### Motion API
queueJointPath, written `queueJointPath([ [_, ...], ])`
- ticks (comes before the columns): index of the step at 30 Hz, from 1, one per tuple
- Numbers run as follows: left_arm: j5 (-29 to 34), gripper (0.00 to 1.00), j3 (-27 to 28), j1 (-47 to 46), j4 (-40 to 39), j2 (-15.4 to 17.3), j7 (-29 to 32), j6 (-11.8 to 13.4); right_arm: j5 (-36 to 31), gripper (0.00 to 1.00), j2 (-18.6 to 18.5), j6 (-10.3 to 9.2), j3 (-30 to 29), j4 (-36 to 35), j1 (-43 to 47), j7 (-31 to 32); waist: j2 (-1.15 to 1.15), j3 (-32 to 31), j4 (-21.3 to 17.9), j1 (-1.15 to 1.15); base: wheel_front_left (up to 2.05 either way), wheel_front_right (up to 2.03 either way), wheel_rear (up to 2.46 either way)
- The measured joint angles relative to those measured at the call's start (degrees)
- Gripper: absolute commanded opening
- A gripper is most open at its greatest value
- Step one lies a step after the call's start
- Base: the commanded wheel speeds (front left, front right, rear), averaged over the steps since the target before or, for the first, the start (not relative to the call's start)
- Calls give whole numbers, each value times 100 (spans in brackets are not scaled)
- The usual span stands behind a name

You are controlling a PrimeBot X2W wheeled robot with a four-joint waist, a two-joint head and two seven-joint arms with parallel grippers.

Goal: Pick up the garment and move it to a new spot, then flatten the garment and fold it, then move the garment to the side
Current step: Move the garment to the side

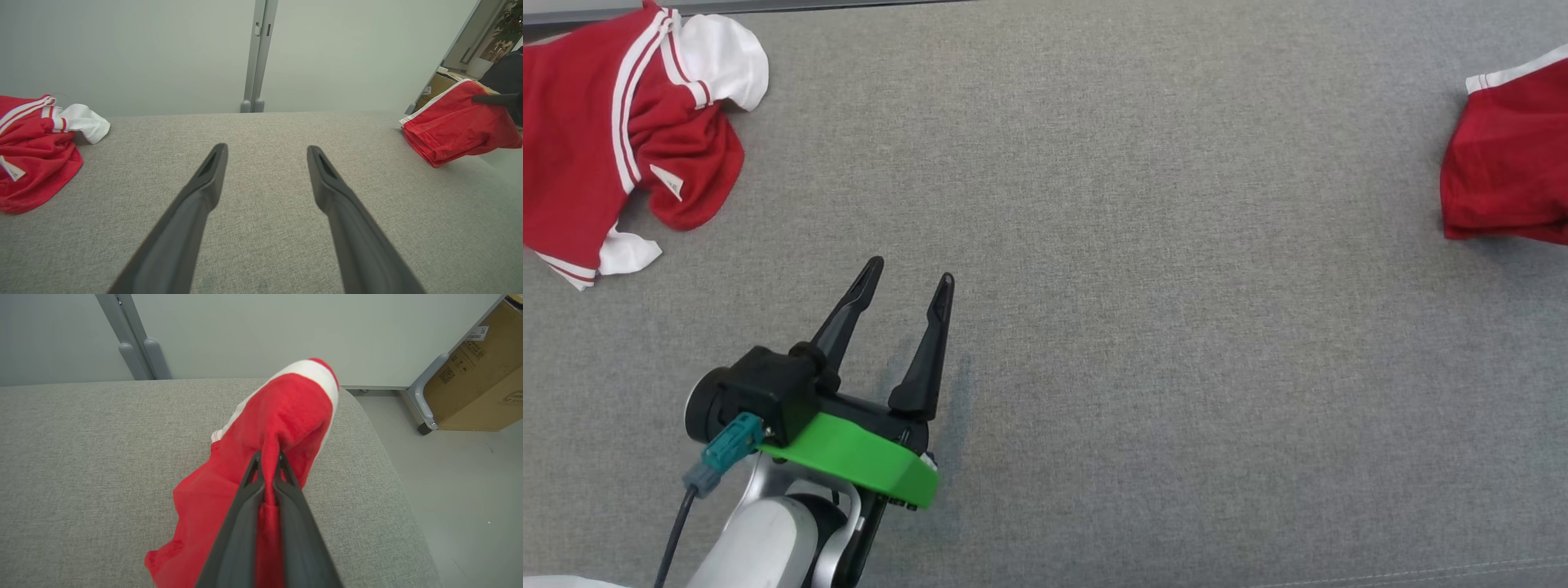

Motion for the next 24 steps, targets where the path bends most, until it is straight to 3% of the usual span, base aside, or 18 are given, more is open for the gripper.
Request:
queueJointPath([
  [13,87,100,-101,1,-271,9,214,4,77,0,24,-370,-198,546,193,-338,0,217,-185,0,0,0,0],
  [14,97,100,-101,1,-292,10,214,5,96,13,24,-415,-236,603,255,-372,0,229,-198,0,0,0,0],
  [15,98,100,-105,1,-316,10,221,5,131,34,24,-460,-270,661,305,-401,0,241,-210,0,0,0,0],
  [16,99,100,-103,1,-336,10,222,5,162,47,26,-460,-289,703,357,-425,0,253,-223,0,0,0,0],
  [17,100,100,-102,1,-347,11,222,5,201,88,49,-463,-309,736,387,-434,0,265,-236,0,0,0,0],
  [18,100,100,-102,1,-353,11,229,5,236,100,79,-502,-320,751,417,-476,0,276,-251,0,0,0,0],
  [24,102,100,-109,1,-356,11,274,7,323,100,246,-512,-367,855,598,-631,0,302,-299,0,0,0,0],
])
